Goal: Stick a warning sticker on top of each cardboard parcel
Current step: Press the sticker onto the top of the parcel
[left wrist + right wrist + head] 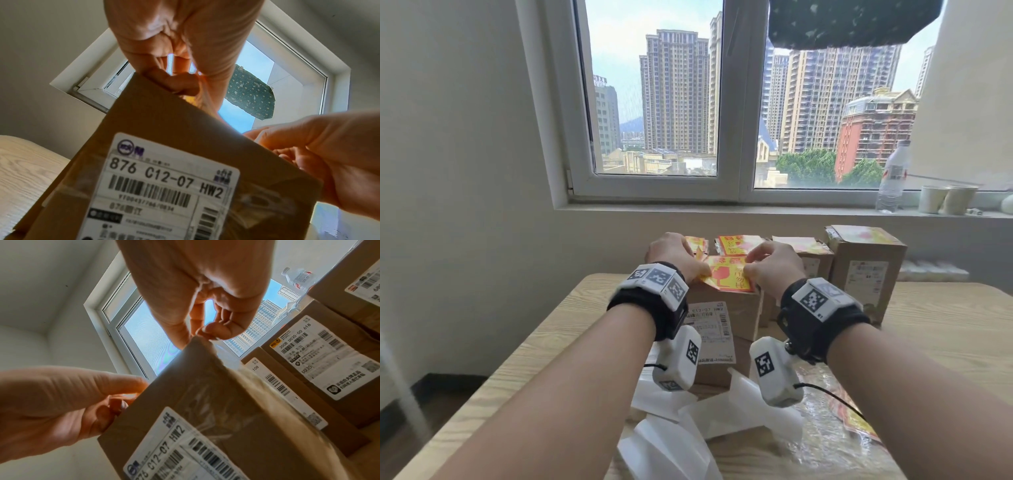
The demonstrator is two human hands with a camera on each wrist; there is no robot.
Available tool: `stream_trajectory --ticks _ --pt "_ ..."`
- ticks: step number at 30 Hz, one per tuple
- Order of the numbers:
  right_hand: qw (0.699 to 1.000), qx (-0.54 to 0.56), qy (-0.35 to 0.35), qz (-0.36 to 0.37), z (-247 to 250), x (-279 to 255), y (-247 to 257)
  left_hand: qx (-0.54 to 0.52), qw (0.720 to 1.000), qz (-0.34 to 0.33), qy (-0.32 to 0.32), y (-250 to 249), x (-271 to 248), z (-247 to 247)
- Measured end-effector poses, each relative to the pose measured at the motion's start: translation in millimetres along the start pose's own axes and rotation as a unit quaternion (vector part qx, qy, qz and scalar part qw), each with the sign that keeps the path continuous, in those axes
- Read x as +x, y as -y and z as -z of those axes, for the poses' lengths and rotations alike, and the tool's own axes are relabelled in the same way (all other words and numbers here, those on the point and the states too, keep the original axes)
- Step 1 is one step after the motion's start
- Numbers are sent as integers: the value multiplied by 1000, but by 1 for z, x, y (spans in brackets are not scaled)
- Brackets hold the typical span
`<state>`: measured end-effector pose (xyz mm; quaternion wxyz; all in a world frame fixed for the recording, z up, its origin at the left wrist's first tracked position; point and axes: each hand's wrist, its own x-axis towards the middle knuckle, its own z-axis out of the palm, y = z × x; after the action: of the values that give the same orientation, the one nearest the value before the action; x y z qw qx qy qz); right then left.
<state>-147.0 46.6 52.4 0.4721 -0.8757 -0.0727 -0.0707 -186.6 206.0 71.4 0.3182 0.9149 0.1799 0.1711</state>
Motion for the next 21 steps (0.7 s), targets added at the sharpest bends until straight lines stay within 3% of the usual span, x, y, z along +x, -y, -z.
stream_trajectory --ticks 6,12,21 --pt "999 16 39 22 -4 2 -7 31 999 -16 -26 7 4 4" --pt "996 -47 68 17 -3 0 -10 -3 992 -54 113 17 3 6" --pt "997 -12 78 -6 7 -13 -14 -133 977 1 167 28 -2 10"
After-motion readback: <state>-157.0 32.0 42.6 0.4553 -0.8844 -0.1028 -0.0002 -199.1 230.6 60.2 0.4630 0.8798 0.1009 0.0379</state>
